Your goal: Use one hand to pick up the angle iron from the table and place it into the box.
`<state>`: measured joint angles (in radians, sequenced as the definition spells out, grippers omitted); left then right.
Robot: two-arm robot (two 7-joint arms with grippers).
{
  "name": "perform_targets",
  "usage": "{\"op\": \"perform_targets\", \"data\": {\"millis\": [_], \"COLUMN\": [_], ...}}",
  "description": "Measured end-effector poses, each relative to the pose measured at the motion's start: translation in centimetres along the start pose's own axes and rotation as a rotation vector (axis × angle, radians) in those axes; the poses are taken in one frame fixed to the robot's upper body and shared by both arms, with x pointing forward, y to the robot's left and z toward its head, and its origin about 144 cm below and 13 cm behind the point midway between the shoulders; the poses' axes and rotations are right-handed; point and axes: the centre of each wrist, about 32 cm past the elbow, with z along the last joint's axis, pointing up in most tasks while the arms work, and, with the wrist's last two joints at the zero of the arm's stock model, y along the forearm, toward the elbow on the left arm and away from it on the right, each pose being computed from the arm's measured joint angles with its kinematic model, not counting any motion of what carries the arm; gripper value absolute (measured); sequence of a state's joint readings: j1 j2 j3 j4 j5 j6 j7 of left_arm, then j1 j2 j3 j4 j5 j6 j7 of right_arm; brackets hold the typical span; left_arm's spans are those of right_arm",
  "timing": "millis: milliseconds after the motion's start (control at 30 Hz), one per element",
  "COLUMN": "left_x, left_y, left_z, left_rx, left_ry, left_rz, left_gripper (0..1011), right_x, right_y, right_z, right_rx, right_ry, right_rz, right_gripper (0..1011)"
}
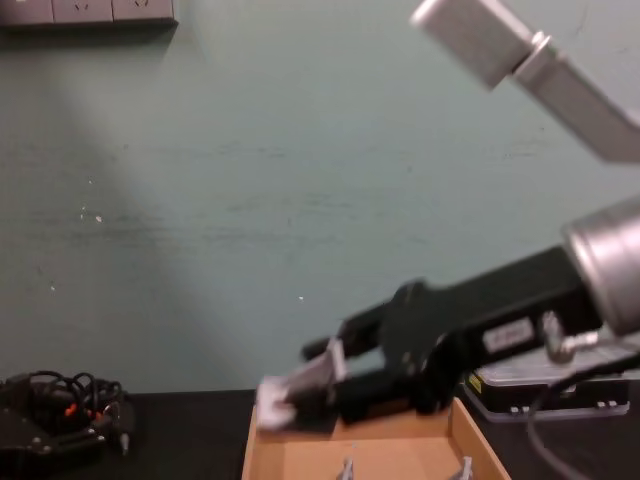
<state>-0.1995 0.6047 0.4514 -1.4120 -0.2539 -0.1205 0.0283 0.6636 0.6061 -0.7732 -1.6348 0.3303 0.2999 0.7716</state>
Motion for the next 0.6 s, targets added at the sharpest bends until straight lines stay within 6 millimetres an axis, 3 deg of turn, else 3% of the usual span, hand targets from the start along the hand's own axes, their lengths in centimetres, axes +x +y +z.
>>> {"op": "perform_targets", "data": {"millis": [167,300,600], "left_x": [0.0,0.0,0.0], "left_y": [0.0,0.0,0.0], "left_z": [0.0,0.0,0.0], "left_rx": [0.0,0.0,0.0], "left_ry": [0.0,0.0,0.0], "left_rz": [0.0,0.0,0.0], "left_gripper": [1000,1000,1000], "right_x": [0.9,1.9,3.2], "right_y": [-1.6,-2.7,-2.8], "right_z": [-0.4,-2.0,-5.4], "right_rx": [0.006,-0.013,-0.058], "right_ry": [0.019,0.07,0.181], "right_rz": [-0.129,-0.254,-0.415], "right_gripper": [482,482,482]}}
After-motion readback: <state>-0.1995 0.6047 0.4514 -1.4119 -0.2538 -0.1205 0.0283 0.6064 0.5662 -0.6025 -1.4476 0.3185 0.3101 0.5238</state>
